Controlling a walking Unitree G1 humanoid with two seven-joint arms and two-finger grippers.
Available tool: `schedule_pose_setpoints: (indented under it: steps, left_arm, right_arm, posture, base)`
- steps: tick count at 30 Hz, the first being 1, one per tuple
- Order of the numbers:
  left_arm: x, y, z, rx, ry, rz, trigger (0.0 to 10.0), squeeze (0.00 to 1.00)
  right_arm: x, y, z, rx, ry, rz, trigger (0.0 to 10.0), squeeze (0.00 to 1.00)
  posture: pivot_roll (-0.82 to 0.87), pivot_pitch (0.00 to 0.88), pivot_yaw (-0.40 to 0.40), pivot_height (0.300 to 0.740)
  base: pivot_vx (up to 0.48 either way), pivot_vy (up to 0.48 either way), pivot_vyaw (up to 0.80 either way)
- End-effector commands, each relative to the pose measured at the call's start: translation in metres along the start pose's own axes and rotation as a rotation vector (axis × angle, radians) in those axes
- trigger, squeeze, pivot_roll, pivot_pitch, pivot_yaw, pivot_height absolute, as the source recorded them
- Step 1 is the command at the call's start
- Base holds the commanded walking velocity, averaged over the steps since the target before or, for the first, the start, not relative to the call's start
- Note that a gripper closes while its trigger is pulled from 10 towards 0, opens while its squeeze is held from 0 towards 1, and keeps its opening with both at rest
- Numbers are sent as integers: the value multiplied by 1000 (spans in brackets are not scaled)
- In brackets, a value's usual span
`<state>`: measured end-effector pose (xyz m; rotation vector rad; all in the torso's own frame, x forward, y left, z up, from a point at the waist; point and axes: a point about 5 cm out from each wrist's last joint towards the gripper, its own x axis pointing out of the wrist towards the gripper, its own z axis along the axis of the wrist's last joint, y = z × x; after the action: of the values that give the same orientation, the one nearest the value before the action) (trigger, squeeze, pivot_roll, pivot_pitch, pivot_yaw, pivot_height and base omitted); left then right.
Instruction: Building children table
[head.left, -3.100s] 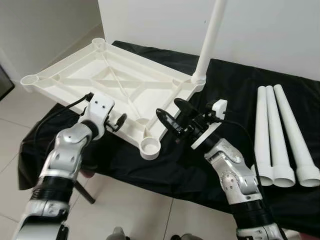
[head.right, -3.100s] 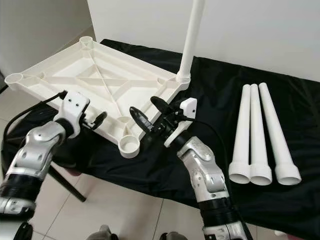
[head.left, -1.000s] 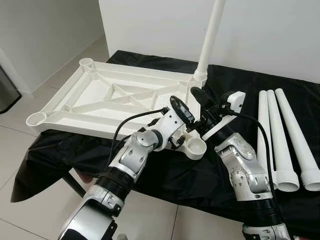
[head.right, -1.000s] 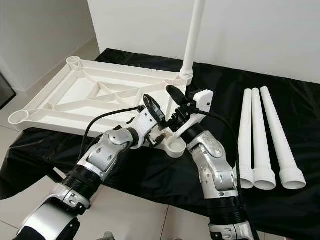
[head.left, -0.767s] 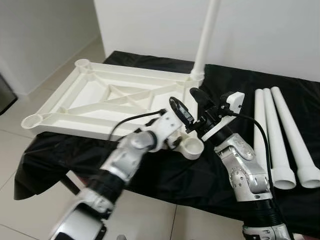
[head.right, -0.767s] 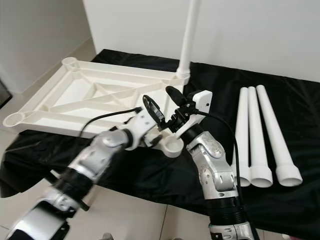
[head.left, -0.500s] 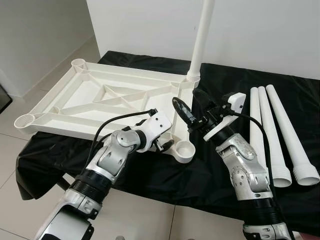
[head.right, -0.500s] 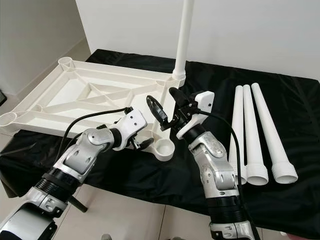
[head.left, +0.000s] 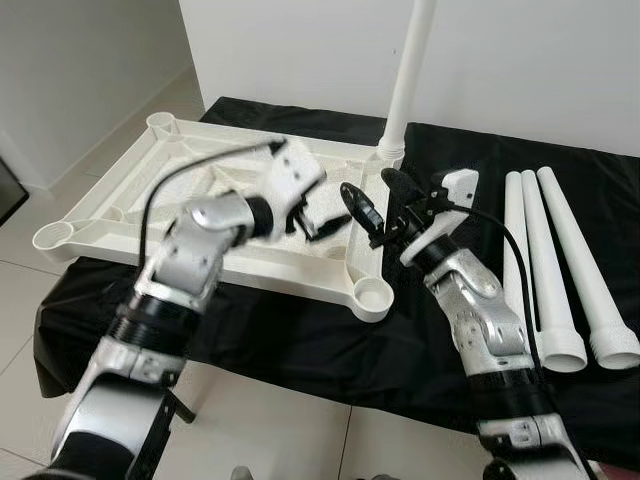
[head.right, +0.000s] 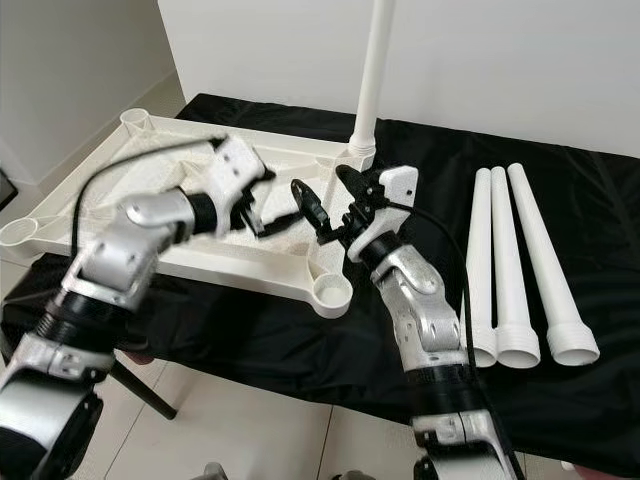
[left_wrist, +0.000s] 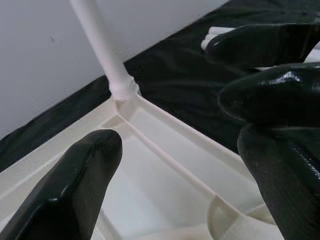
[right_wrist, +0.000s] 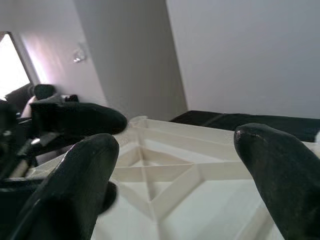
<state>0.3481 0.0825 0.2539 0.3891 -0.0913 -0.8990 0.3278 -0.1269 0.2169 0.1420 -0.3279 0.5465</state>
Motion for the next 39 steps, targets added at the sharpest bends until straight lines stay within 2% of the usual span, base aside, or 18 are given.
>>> schedule_pose_setpoints:
  steps: [1,2,5,6,7,9,11,15,16,19,21,25,27,28,31,33,37,39]
  left_arm:
    - [-3,16,-7,-85,10,151,10000,0]
    - [-3,16,-7,-85,10,151,10000,0]
    - [-6,26,-14,-158,6,278,10000,0]
    - [-8,26,-16,-196,-7,304,10000,0]
    - [-8,26,-16,-196,-7,304,10000,0]
    - [-11,25,-18,-237,-31,332,10000,0]
    - [-17,24,-22,-268,-54,417,10000,0]
    - [-24,21,-28,-342,-74,509,10000,0]
    - [-27,16,-35,-335,-45,564,10000,0]
    - [-32,10,-43,-327,-6,620,10000,0]
    - [-32,10,-43,-327,-6,620,10000,0]
    - [-46,0,-61,-330,19,750,10000,0]
    - [-51,-1,-65,-349,21,756,10000,0]
    - [-55,1,-65,-337,4,775,10000,0]
    - [-60,2,-64,-292,-8,792,10000,0]
    - [-62,0,-61,-290,-37,793,10000,0]
    - [-67,-6,-52,-295,-93,887,10000,0]
    - [-68,-7,-51,-293,-97,893,10000,0]
  right_arm:
    - [4,-8,-3,-31,30,-52,10000,0]
    - [4,-8,-3,-31,30,-52,10000,0]
    - [10,-16,-3,-74,56,-138,10000,0]
    - [11,-18,-3,-102,60,-174,10000,0]
    - [11,-18,-3,-102,60,-174,10000,0]
    - [12,-18,-5,-149,72,-214,10000,0]
    - [12,-15,-9,-230,97,-271,10000,0]
    - [9,-10,-10,-225,66,-319,10000,0]
    - [7,-10,-13,-170,82,-352,10000,0]
    - [6,-9,-17,-110,115,-391,10000,0]
    - [6,-9,-17,-110,115,-391,10000,0]
    - [3,-8,-25,-68,163,-411,10000,0]
    - [1,-6,-28,-78,170,-416,10000,0]
    - [-1,-4,-29,-100,142,-384,10000,0]
    - [-5,-4,-32,-102,147,-400,10000,0]
    - [-11,-4,-36,-102,153,-411,10000,0]
    - [-18,-5,-35,-66,138,-434,10000,0]
    - [-20,-6,-36,-68,140,-448,10000,0]
  posture:
    - [-14,0,-8,740]
    - [-14,0,-8,740]
    - [-8,0,-13,740]
    - [-7,0,-16,740]
    - [-7,0,-16,740]
    - [0,0,-23,740]
    - [1,0,-27,740]
    - [4,0,-36,740]
    - [3,0,-39,740]
    - [2,0,-40,740]
    - [2,0,-40,740]
    - [1,0,-52,740]
    - [1,0,-52,740]
    - [4,1,-55,740]
    - [3,0,-56,740]
    - [-1,0,-55,740]
    - [-3,0,-47,740]
    - [-2,0,-45,740]
  base:
    - [0,0,0]
    - [0,0,0]
    - [0,0,0]
    - [0,0,0]
    - [0,0,0]
    - [0,0,0]
    - [0,0,0]
    - [0,0,0]
    - [0,0,0]
    - [0,0,0]
    - [0,0,0]
    - [0,0,0]
    - [0,0,0]
    - [0,0,0]
    - [0,0,0]
    - [0,0,0]
    - [0,0,0]
    - [0,0,0]
